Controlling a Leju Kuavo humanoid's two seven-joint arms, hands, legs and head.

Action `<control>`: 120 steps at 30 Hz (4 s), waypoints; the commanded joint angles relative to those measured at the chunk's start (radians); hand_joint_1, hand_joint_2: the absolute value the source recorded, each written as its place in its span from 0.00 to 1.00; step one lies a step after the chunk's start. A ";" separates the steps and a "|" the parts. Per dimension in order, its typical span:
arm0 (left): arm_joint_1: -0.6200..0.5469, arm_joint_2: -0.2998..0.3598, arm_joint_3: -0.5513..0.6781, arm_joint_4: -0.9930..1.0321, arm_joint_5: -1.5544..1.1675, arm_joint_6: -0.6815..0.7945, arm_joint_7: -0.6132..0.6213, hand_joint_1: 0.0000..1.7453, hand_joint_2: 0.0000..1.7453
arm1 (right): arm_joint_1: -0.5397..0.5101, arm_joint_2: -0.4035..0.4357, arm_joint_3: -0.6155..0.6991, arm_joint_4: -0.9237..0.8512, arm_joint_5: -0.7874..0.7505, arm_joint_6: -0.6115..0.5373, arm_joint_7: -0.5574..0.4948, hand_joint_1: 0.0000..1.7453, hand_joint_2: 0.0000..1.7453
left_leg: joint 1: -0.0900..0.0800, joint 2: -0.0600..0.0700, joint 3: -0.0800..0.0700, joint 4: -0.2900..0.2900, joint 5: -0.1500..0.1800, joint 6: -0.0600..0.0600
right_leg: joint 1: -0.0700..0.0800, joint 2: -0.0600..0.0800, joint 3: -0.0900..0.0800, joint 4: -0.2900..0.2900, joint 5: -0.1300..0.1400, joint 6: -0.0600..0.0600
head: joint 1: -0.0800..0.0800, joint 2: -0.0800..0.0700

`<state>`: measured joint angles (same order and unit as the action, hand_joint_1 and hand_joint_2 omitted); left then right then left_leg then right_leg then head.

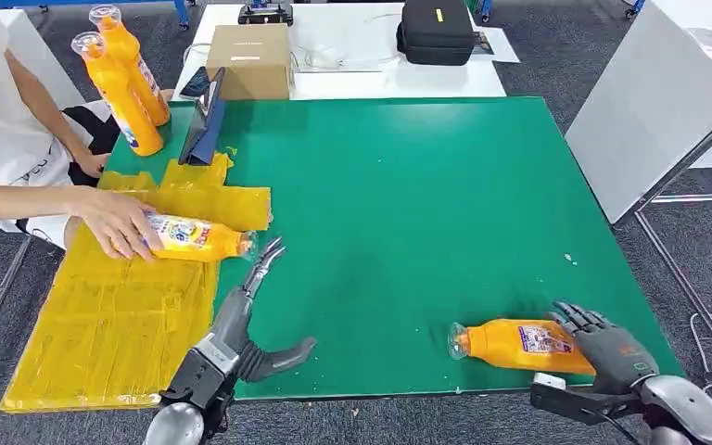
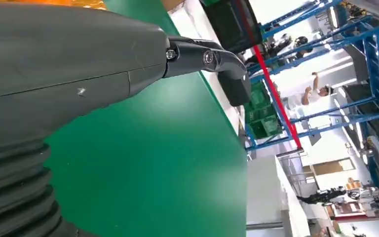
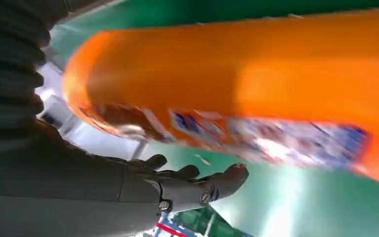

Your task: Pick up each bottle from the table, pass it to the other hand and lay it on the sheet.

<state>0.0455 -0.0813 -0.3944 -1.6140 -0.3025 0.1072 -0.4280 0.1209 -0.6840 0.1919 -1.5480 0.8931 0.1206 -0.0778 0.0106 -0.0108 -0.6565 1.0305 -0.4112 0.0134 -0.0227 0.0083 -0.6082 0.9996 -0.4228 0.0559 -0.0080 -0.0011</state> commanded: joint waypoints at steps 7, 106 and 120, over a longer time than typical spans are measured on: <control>-0.019 0.001 0.012 0.060 0.007 0.003 0.005 0.00 1.00 | -0.049 0.011 0.063 0.113 0.089 -0.003 0.108 0.78 1.00 | 0.001 0.002 0.007 -0.002 -0.001 0.000 | 0.002 0.000 0.007 -0.003 -0.001 -0.002 | 0.000 0.000; -0.298 0.001 -0.135 0.168 0.237 -0.034 0.074 0.00 1.00 | -0.403 0.817 0.557 0.384 -0.264 -0.386 -0.285 1.00 1.00 | 0.003 0.001 0.007 -0.002 0.001 -0.002 | 0.004 -0.002 0.007 -0.001 -0.002 -0.004 | 0.000 0.000; -0.277 -0.006 -0.029 0.092 0.296 0.097 -0.008 1.00 1.00 | -0.369 0.797 0.512 0.358 -0.393 -0.380 -0.260 1.00 1.00 | 0.003 0.000 0.004 -0.001 0.001 -0.002 | 0.003 -0.002 0.004 0.000 -0.001 -0.003 | 0.000 0.000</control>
<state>-0.1888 -0.0942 -0.4902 -1.5122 -0.0118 0.1129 -0.3968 -0.2698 0.1480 0.6790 -1.2058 0.5978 -0.2819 -0.3250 0.0134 -0.0101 -0.6568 1.0301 -0.4087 0.0111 -0.0202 0.0085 -0.6089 1.0008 -0.4225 0.0552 -0.0076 -0.0011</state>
